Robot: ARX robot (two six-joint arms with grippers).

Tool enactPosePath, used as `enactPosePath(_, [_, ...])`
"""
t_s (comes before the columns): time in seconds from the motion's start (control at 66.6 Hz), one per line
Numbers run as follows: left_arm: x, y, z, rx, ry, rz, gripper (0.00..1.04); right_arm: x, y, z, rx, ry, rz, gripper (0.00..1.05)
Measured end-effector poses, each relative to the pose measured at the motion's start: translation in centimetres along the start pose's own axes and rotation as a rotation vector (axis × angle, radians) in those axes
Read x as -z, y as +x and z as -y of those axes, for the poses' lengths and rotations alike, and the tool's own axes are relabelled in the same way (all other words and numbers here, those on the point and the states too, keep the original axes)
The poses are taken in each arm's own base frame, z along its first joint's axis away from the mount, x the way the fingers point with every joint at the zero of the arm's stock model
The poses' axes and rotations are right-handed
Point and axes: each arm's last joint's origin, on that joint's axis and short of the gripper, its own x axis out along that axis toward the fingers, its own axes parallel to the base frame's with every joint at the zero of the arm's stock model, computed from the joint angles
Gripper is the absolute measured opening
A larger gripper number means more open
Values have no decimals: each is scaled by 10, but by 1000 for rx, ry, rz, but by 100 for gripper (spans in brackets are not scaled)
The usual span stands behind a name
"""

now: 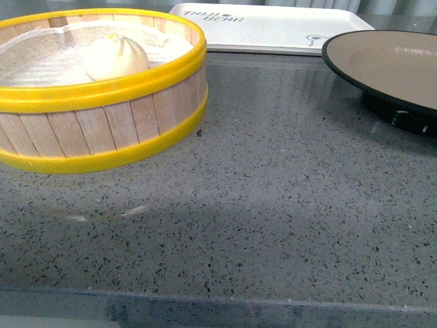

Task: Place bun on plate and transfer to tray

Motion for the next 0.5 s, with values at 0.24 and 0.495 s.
enactPosePath(0.24, [1, 1, 0, -28, -15, -72, 98, 0, 0, 0, 0, 0, 0, 96])
enactPosePath(0.495, [-14, 10, -14, -124, -109, -363, 98, 0, 0, 0, 0, 0, 0, 96])
